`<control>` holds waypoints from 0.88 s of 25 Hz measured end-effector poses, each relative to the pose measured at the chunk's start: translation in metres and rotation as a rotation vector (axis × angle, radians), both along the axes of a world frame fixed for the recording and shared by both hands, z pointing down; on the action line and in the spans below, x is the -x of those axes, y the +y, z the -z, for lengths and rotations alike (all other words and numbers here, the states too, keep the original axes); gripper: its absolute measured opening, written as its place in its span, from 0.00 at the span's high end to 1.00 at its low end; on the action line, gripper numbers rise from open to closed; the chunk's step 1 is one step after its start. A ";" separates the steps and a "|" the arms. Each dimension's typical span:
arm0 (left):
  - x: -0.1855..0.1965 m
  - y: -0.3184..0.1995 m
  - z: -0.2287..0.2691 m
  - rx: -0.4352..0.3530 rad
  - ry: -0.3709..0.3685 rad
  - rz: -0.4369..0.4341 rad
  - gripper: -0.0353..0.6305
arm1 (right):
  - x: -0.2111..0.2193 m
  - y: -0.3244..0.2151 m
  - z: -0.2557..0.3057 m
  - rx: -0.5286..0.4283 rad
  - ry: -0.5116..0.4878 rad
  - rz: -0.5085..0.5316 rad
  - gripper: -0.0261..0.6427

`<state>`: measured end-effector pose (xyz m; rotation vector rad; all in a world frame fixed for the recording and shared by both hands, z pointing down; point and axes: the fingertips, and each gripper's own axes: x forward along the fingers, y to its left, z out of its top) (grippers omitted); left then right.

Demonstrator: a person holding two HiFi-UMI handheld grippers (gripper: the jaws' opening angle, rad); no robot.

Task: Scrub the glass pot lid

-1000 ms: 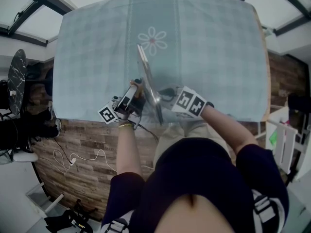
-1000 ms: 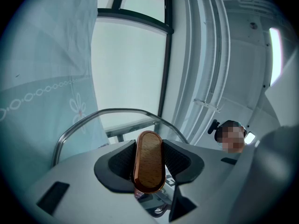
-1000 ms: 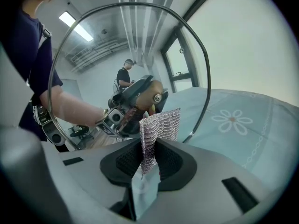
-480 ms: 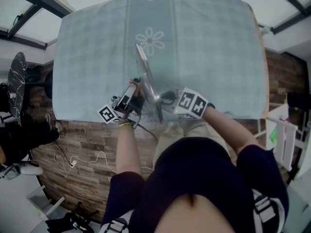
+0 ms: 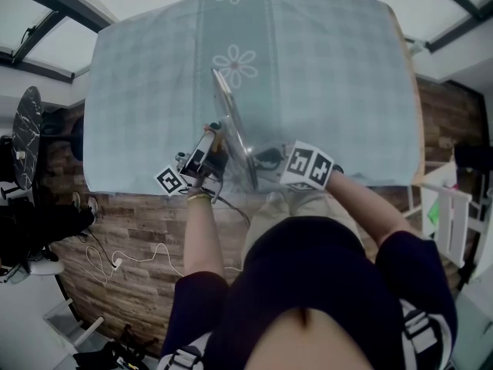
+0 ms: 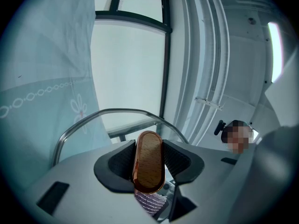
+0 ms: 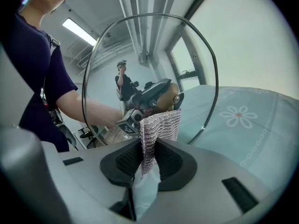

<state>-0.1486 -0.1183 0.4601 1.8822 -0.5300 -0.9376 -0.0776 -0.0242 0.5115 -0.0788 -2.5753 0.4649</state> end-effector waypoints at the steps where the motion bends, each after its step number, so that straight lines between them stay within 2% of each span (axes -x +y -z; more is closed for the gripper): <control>1: 0.000 0.000 0.000 0.000 -0.002 0.000 0.69 | -0.001 0.001 0.002 0.002 -0.002 0.001 0.84; 14: -0.003 0.002 -0.001 0.018 -0.014 0.017 0.69 | -0.021 0.022 0.021 0.008 0.000 0.014 0.84; 22: -0.007 0.003 0.000 0.045 -0.038 0.033 0.69 | -0.034 0.031 0.028 -0.007 -0.009 -0.013 0.84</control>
